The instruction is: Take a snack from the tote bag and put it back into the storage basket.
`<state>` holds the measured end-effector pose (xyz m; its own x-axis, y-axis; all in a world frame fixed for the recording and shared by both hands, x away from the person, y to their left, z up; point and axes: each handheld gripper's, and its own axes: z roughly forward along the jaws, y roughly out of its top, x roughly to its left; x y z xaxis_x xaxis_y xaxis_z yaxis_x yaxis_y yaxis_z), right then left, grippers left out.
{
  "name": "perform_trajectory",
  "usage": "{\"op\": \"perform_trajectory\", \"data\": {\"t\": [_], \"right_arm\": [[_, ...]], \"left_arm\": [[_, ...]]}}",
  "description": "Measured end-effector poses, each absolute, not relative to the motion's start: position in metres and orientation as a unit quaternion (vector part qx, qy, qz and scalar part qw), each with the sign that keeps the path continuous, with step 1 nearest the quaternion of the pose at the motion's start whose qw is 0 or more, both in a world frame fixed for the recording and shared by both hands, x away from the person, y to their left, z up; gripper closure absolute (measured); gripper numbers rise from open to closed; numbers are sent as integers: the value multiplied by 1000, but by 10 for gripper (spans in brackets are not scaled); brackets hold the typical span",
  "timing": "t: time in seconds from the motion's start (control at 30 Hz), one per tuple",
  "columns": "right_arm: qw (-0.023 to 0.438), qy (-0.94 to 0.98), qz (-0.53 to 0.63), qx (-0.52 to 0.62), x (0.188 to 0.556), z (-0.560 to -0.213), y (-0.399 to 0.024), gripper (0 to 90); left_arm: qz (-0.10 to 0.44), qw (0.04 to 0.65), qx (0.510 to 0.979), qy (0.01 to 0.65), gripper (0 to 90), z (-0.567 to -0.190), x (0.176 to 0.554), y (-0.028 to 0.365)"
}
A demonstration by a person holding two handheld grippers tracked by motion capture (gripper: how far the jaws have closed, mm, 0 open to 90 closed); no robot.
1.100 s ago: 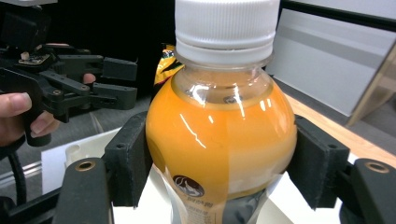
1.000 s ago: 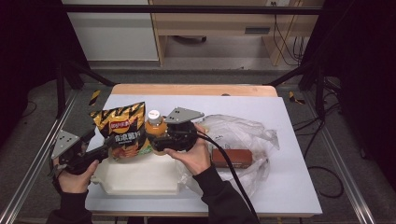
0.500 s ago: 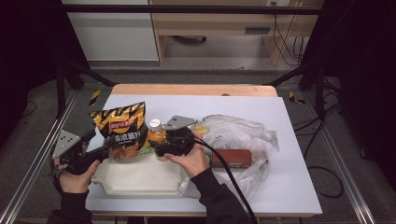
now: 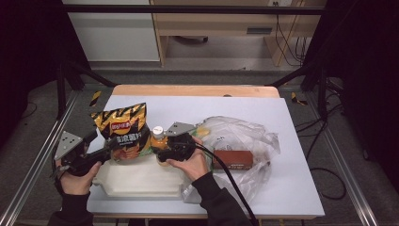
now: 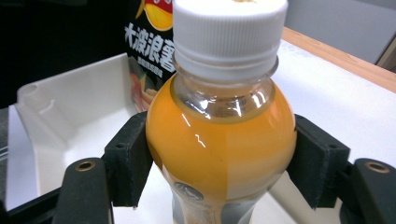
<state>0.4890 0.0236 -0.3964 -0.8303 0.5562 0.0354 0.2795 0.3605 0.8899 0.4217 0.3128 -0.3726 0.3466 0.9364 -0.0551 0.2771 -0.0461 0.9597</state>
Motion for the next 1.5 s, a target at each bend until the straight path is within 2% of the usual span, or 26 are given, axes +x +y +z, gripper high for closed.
{"op": "perform_trajectory", "data": {"t": [0.33,0.67,0.83,1.17,1.27,1.5], "right_arm": [[129,842,462,247,489,-406,28,308],[129,841,467,243,487,-408,24,300],[138,823,497,239,481,-395,16,250],[171,781,546,251,459,-364,-36,261],[193,765,556,262,452,-358,-55,272],[211,732,575,299,442,-351,-103,313]], "left_arm": [[325,504,648,468,219,-373,422,311],[324,505,649,468,219,-374,422,311],[323,507,650,465,221,-373,421,311],[311,505,676,438,226,-375,420,289],[304,505,686,426,228,-377,419,280],[284,497,716,400,229,-385,419,259]]}}
